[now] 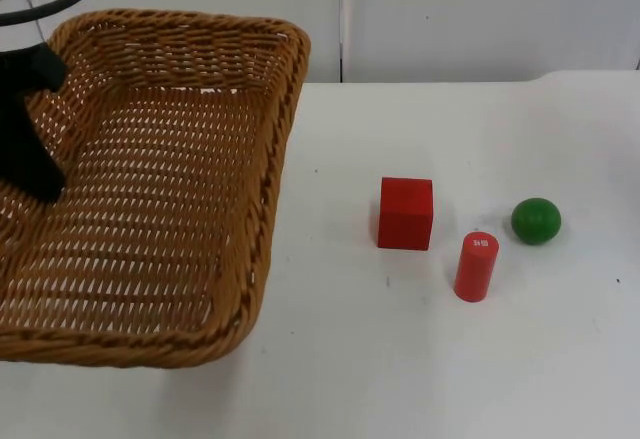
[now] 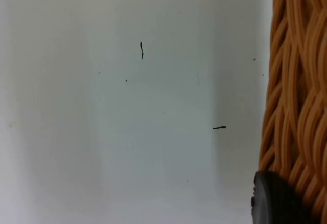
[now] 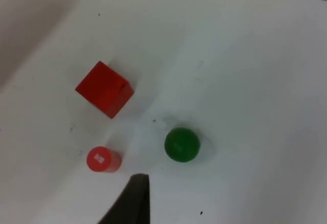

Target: Pick up the basket with the left hand and place the object to the left of the red cylinder into the basket with the right hand.

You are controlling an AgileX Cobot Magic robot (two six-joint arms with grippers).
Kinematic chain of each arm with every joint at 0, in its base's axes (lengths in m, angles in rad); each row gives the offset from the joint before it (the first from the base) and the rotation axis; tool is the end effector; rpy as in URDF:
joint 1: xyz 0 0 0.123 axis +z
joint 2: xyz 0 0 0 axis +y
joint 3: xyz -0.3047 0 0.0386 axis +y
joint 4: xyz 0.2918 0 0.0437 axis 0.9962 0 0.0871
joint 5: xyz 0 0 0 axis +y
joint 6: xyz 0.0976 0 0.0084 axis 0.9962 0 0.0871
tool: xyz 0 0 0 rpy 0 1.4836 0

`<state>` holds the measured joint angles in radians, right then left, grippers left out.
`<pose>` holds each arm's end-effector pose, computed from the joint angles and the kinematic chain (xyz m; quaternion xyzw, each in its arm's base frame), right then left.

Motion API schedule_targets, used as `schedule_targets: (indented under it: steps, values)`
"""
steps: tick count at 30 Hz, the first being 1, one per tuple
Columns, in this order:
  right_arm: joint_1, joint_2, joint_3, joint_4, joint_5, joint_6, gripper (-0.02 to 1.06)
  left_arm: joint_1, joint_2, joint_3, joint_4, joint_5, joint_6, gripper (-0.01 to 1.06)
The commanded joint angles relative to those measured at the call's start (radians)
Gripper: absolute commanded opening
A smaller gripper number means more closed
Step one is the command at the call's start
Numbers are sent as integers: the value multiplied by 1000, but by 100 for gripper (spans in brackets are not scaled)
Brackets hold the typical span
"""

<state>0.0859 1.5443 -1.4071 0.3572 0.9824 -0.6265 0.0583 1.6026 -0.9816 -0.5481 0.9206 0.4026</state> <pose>0.3721 0.0607 0.3530 -0.2786 0.9085 0.0927 0.2973 0.3299 -0.0215 0.2046 0.0158 0.9727 -0.2059 0.1058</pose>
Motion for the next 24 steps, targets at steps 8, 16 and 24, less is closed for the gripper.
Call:
schedule_targets:
  steps: [8,16,24]
  values:
    - [-4,147,-5,157,-97,-237,100,0,-13,-3,-1,17,-46,0]
    - [20,256,-13,227,-156,-387,100,0,-13,-3,-1,42,-73,0]
    - [103,376,-109,221,-160,-397,100,0,-13,-3,-1,44,-93,0]
